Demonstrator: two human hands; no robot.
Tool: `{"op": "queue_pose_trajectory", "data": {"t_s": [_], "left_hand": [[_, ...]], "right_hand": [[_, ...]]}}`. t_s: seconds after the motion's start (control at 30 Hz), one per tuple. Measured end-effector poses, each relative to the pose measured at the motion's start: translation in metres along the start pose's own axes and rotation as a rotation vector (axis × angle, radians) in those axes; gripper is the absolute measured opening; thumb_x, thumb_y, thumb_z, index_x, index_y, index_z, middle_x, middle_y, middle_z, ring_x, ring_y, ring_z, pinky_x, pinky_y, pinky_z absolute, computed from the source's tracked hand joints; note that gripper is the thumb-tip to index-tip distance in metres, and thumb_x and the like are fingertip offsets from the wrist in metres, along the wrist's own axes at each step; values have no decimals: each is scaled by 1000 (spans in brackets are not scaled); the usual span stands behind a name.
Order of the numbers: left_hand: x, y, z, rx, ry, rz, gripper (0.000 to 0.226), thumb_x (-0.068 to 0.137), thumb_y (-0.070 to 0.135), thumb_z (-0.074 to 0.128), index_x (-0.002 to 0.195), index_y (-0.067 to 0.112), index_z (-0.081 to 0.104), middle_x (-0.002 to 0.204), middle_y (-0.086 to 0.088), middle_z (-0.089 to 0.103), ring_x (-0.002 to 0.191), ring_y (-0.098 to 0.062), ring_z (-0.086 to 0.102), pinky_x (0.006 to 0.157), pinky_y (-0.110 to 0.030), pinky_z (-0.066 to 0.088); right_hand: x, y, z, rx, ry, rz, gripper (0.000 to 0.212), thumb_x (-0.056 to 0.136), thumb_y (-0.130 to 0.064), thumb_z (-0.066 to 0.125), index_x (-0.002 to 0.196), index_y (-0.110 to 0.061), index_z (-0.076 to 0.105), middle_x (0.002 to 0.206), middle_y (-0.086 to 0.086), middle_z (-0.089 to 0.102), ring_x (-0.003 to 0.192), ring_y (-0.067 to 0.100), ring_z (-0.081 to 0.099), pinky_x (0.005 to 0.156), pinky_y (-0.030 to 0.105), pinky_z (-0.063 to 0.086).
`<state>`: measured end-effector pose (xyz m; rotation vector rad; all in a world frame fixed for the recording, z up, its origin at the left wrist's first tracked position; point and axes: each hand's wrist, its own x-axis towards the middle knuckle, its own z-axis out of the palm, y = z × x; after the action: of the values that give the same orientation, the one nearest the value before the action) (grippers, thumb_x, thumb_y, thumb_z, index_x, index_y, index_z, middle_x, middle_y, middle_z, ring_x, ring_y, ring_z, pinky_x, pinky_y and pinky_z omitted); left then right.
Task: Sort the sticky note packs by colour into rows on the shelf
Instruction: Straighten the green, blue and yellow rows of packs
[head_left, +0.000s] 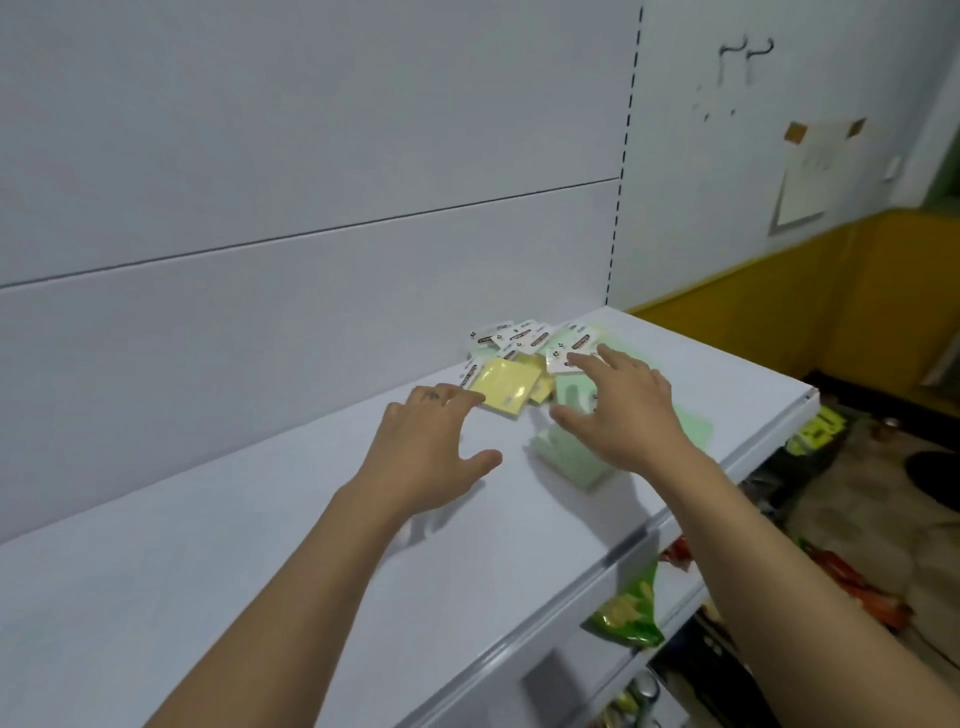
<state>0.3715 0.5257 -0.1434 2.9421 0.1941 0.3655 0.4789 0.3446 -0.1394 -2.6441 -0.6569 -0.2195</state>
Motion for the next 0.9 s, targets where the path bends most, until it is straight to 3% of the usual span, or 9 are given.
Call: {"op": "queue_pose_trajectory", "data": {"t_s": [0.23,0.47,0.57,0.67,0.73,0.83,0.9], "left_hand": [[24,56,41,8,-82,-192,64,87,64,43,138,25,36,130,-1,56,119,-23,51,95,-39,38],[34,80,61,-82,-75,-313,74,80,72,46,139,28,39,135,-1,49,122,-22,44,95,-40,41],[36,86,60,-144,-85,-370,65,79,67,55,129,26,47,127,2,52,115,-19,48,89,-37,45],[43,94,51,-212,-138,-407,49,77,60,63,108,24,52,98,10,56,88,-13,53,76,-32,47],[48,96,45,-259,-190,-409,43,77,54,69,97,22,49,83,12,51,78,-10,52,76,-31,46],[54,94,42,-329,-211,-401,45,73,46,75,99,17,53,92,5,58,86,-15,56,74,-30,46],[55,91,40,-481,-173,-410,41,73,36,77,99,15,54,91,0,64,77,-18,61,66,-31,50]], "right_hand": [[4,69,-17,-11,-118,131,76,83,-54,61,148,-32,28,154,4,30,138,27,30,108,46,28],[-1,100,-19,-66,-232,168,88,74,-62,64,147,-29,27,140,3,47,125,27,46,97,42,41],[-2,103,-20,-29,-222,155,88,73,-60,67,146,-28,29,136,0,52,120,24,49,87,37,46],[1,105,-23,-26,-210,147,86,71,-60,70,141,-26,35,133,0,53,118,23,48,84,37,46],[1,108,-22,-18,-202,149,91,67,-61,72,141,-25,34,132,2,50,121,23,44,87,37,45],[0,114,-20,17,-190,174,101,62,-62,75,144,-22,31,134,4,43,126,23,36,93,38,43],[1,118,-21,36,-172,176,99,62,-60,78,142,-20,34,132,5,40,126,23,33,93,37,42]]}}
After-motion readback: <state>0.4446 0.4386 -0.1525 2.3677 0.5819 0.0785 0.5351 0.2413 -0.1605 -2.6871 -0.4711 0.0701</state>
